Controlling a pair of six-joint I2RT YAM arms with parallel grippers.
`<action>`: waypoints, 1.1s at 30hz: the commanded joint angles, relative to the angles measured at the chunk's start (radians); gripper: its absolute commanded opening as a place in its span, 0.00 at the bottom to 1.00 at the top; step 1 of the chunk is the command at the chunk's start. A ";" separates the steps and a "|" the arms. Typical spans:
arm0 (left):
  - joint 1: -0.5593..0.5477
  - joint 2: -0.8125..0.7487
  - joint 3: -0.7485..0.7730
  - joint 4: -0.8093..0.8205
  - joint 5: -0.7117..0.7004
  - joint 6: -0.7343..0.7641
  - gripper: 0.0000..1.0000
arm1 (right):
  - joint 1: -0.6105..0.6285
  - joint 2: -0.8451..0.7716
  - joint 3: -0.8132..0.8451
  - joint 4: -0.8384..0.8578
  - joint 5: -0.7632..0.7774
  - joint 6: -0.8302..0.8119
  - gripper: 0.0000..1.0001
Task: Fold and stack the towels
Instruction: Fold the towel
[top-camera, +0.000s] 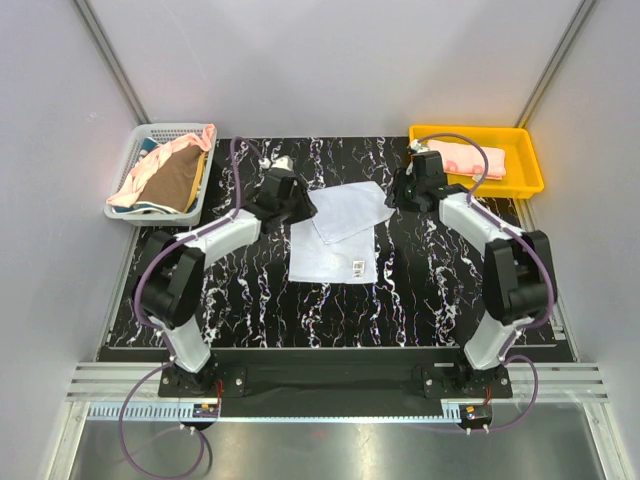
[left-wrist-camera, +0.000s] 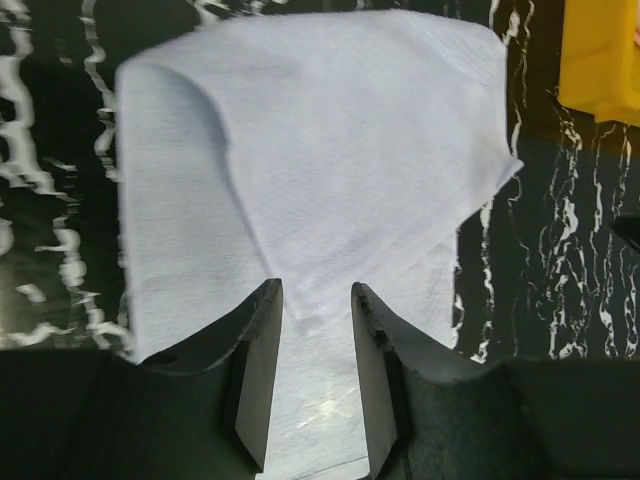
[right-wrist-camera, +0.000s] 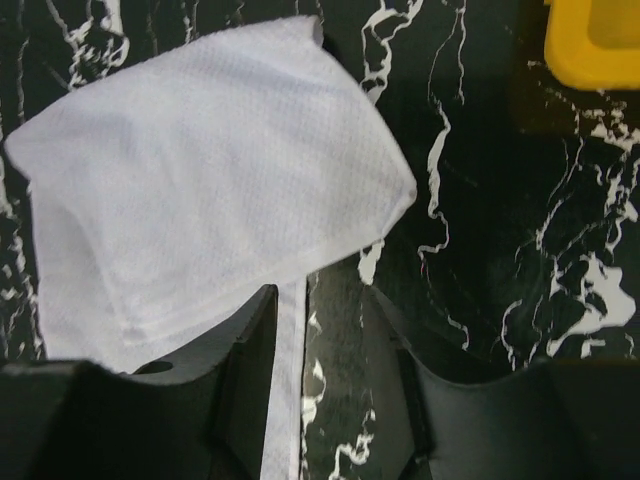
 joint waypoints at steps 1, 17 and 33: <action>-0.063 0.078 0.089 -0.099 -0.088 -0.087 0.38 | 0.005 0.113 0.140 -0.050 0.099 0.002 0.46; -0.134 0.184 0.137 -0.179 -0.171 -0.181 0.46 | -0.013 0.389 0.393 -0.221 0.217 0.069 0.43; -0.144 0.212 0.181 -0.182 -0.139 -0.186 0.43 | -0.023 0.431 0.370 -0.198 0.230 0.083 0.32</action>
